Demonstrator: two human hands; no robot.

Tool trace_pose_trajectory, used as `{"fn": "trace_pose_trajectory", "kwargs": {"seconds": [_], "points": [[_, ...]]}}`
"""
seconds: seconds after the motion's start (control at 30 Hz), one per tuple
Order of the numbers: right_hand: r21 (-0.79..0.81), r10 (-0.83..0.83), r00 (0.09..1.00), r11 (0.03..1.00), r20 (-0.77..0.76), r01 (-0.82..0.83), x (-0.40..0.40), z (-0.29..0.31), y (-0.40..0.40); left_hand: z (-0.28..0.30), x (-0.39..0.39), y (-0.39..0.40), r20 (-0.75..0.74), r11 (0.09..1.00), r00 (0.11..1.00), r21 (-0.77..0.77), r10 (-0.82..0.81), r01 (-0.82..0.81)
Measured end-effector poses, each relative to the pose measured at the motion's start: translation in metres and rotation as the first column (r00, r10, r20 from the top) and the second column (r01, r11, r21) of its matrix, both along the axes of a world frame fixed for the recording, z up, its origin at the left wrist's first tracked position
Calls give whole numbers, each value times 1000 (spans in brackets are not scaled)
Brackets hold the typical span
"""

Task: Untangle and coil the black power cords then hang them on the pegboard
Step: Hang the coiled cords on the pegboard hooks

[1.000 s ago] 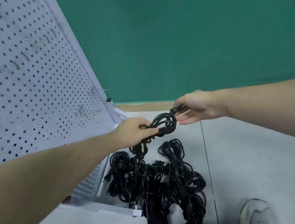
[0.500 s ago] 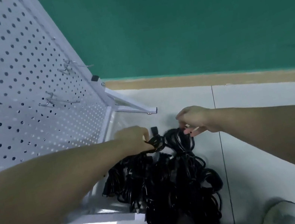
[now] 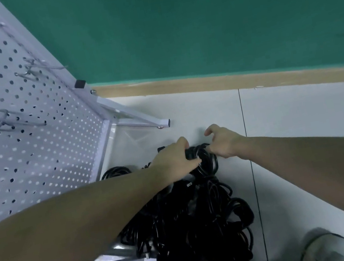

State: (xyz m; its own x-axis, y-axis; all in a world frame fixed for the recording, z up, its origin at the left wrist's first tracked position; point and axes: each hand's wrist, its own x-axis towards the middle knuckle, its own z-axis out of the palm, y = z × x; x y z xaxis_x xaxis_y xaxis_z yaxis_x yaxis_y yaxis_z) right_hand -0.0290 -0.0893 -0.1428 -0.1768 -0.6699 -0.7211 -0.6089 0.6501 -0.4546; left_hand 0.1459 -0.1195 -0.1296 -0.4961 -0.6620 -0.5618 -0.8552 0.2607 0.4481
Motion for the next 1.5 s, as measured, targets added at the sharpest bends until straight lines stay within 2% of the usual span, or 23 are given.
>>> {"fn": "trace_pose_trajectory", "kwargs": {"seconds": [0.1,0.2,0.27,0.33,0.43,0.53,0.6,0.73,0.9,1.0,1.07,1.13,1.3,1.4,1.5], "points": [[82,-36,999,996,34,33,0,-7,4,-13,-16,3,50,999,998,-25,-40,42],[176,-162,976,975,146,135,2,-17,11,-26,-27,-3,152,999,988,2,-42,42],[155,-265,952,958,152,241,4,-26,16,-32,-32,-8,162,999,986,31,-28,23],[104,-368,917,929,153,355,3,-33,19,-32,-32,-13,117,999,993,44,21,-27],[-4,-419,886,904,200,428,1,-23,23,-27,-25,-17,15,979,984,106,175,-176],[-27,-453,814,868,364,495,-3,4,26,-14,-18,-18,-118,931,932,174,342,-320],[-27,-422,768,869,481,494,-5,24,28,3,-17,-18,-217,919,897,179,385,-351],[-209,-231,837,904,496,373,-12,74,26,61,-12,-16,-381,907,825,117,418,-405],[-404,-107,884,860,456,313,-5,156,22,161,-7,-14,-610,850,631,142,479,-508],[-521,-79,871,774,484,360,2,217,18,226,-2,-15,-726,834,538,91,430,-543],[-589,-25,859,717,512,372,8,263,15,274,5,-13,-763,803,529,-23,370,-595],[-660,32,859,655,511,368,16,309,14,319,13,-6,-784,778,518,-73,341,-624],[-788,171,839,477,517,389,35,433,2,417,32,10,-860,848,453,-46,236,-527],[-838,219,837,363,501,407,49,503,-1,484,38,11,-915,808,374,-102,153,-580],[-898,227,876,230,424,375,66,560,-7,542,41,8,-947,717,320,-205,27,-667]]}}
